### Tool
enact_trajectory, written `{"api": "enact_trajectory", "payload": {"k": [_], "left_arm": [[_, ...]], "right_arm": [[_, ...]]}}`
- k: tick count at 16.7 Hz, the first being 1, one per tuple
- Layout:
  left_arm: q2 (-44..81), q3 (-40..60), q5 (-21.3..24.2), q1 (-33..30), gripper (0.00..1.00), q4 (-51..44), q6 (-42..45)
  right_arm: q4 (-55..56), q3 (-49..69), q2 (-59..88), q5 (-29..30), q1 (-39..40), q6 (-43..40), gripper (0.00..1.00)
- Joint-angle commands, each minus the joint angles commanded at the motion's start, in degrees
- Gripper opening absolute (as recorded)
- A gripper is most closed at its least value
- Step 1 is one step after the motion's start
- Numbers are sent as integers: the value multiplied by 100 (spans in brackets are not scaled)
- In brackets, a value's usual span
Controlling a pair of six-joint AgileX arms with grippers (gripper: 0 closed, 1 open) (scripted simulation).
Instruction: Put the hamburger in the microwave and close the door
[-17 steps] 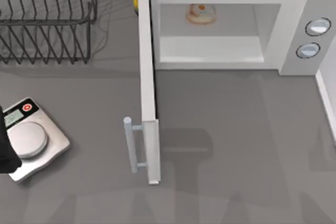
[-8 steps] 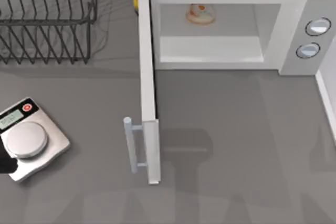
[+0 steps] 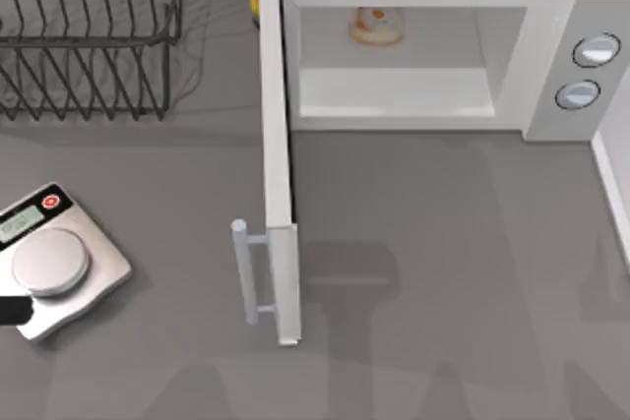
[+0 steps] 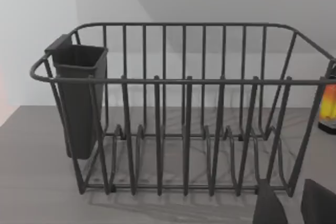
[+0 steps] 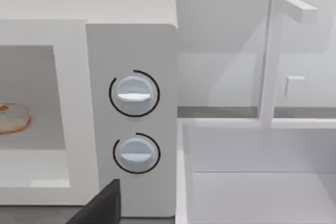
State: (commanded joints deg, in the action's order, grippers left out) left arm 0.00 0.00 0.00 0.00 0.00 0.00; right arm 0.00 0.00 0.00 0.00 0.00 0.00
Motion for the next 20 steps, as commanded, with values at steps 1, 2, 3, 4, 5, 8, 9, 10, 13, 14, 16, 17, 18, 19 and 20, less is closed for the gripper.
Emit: {"api": "enact_trajectory", "payload": {"k": [1, 2, 3, 4, 5, 8, 9, 10, 13, 14, 16, 17, 18, 19, 20], "left_arm": [[0, 0, 0, 0, 0, 0, 0], [0, 0, 0, 0, 0, 0, 0], [0, 0, 0, 0, 0, 0, 0], [0, 0, 0, 0, 0, 0, 0], [0, 0, 0, 0, 0, 0, 0], [0, 0, 0, 0, 0, 0, 0], [0, 0, 0, 0, 0, 0, 0], [-5, -1, 14, 14, 0, -4, 1], [-140, -23, 362, 369, 0, -107, 8], [-212, -33, 543, 563, 0, -160, 8], [-363, -63, 944, 979, 0, -285, 6], [-435, -82, 1156, 1180, 0, -351, 4], [-504, -101, 1360, 1370, 0, -415, 1], [-568, -117, 1546, 1545, 0, -473, -2], [-626, -130, 1709, 1700, 0, -522, -5]], "right_arm": [[0, 0, 0, 0, 0, 0, 100], [0, 0, 0, 0, 0, 0, 100], [0, 0, 0, 0, 0, 0, 100], [0, 0, 0, 0, 0, 0, 100], [0, 0, 0, 0, 0, 0, 100], [0, 0, 0, 0, 0, 0, 100], [0, 0, 0, 0, 0, 0, 100], [0, 0, 0, 0, 0, 0, 100], [0, 0, 0, 0, 0, 0, 100], [0, 0, 0, 0, 0, 0, 100], [0, 0, 0, 0, 0, 0, 100], [0, 0, 0, 0, 0, 0, 100], [0, 0, 0, 0, 0, 0, 100], [0, 0, 0, 0, 0, 0, 100], [0, 0, 0, 0, 0, 0, 100]]}}
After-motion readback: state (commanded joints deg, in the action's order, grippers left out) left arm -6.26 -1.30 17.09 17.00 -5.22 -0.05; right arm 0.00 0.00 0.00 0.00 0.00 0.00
